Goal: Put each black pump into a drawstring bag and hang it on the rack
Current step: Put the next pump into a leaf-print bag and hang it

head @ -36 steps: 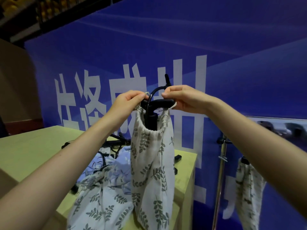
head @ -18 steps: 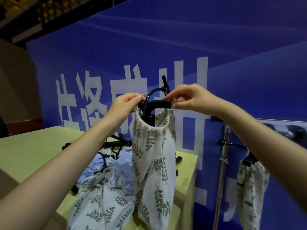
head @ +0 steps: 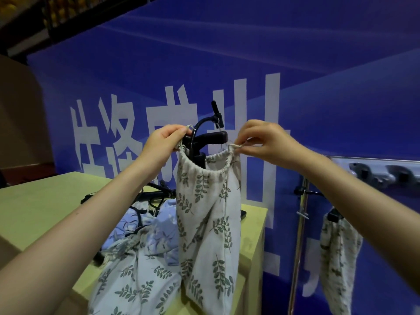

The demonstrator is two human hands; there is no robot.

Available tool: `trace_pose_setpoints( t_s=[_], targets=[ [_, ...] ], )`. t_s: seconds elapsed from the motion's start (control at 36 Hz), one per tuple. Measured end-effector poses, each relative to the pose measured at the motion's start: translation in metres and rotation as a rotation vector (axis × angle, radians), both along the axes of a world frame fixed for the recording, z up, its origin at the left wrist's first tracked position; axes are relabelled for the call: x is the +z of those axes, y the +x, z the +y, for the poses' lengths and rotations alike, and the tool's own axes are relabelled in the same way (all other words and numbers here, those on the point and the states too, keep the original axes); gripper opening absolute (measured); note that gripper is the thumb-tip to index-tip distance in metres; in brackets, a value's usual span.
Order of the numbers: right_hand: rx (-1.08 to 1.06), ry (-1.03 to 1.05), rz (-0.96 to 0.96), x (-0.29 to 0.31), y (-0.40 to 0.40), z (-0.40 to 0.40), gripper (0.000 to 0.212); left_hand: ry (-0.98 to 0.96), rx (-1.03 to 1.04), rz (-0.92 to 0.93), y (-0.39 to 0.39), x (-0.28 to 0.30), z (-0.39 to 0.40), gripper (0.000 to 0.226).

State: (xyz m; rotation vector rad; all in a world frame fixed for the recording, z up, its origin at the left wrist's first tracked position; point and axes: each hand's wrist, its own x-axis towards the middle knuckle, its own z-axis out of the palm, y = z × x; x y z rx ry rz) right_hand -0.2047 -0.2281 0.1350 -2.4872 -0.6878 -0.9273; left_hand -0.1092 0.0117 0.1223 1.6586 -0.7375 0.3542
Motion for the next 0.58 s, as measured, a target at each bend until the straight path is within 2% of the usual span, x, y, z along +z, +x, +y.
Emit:
trace_pose_setpoints(
  t_s=[0.06,0.14,0.28,0.44,0.58],
  targets=[
    [0.000,0.046,0.026,0.003,-0.003,0.000,0.004,0.000,0.000,-0.008,0.000,-0.001,-0.001,0.021],
    [0.102,0.217,0.180,0.014,-0.006,0.003,0.012,-0.016,0.005,-0.013,-0.001,0.000,-0.005,0.020],
    [0.189,0.335,0.310,0.029,0.000,0.010,0.022,-0.010,-0.006,-0.021,-0.003,0.001,-0.010,0.018],
    [0.223,0.374,0.249,0.029,0.010,0.017,0.008,-0.019,0.018,-0.022,-0.001,0.000,-0.009,0.021],
    [0.227,0.365,0.286,0.031,0.016,0.024,0.013,-0.015,-0.007,-0.034,-0.007,0.001,-0.011,0.019]
  ],
)
